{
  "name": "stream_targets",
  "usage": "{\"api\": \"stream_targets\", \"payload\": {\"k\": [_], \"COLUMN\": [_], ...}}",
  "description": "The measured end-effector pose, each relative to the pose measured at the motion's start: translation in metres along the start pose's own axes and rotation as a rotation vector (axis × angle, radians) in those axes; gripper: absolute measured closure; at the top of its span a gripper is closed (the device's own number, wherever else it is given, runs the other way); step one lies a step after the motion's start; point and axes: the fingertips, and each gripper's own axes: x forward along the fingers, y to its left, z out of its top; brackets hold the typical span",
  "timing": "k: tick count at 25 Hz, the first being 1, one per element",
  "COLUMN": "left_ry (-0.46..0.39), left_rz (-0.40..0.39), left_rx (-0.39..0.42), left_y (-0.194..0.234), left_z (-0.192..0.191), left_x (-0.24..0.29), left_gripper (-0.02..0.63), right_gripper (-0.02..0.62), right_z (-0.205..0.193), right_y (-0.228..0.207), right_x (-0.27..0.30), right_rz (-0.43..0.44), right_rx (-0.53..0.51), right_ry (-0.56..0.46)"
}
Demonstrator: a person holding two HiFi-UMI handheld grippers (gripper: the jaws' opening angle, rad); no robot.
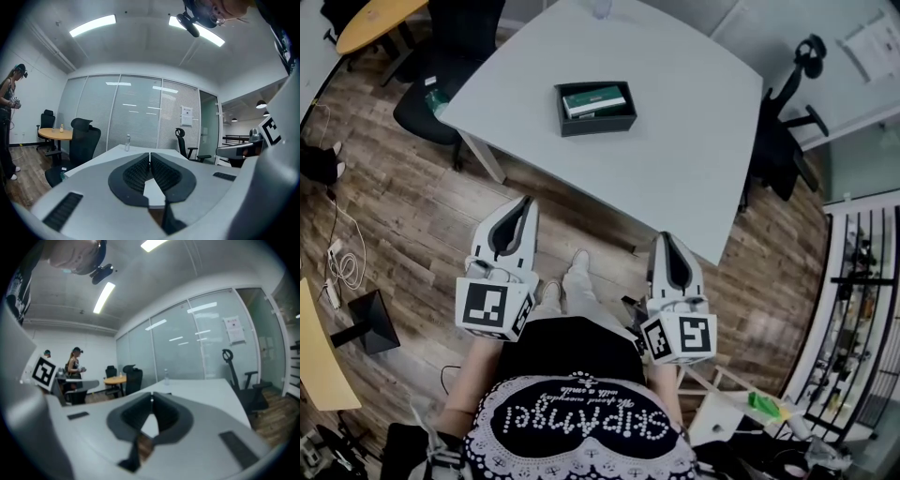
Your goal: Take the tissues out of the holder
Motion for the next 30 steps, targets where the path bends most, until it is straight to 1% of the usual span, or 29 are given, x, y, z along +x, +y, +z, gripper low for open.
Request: {"api": "stream_targets", "payload": {"k": [12,17,24,30], "left_ry": [0.020,0.025,0.046,0.038], "left_rz": [0.052,0.058,0.085,0.102], "left_rx": [0.011,0.015,0.014,0.005], "left_y": [-0.005,-0.004,-0.006,-0.012], "left_z": [0.000,0.002,0.000,0.001], "left_x": [0.064,0.084,0.103,0.114], "left_gripper": [0.571,0.571,0.569,0.569], "right_gripper": [0.560,0.560,0.560,0.560], "right_z": [0.011,0.016,0.022,0.023], "right_y": [-0.039,-0.053,-0.071,-0.082], "right_x": [0.060,0.078,0.096,0.108], "right_rz": [0.068,0.085,0.110,0.144], "right_rx": [0.001,-0.003,0.000,0.002], "right_ry": [0.016,0.023,0.015,0.011]}}
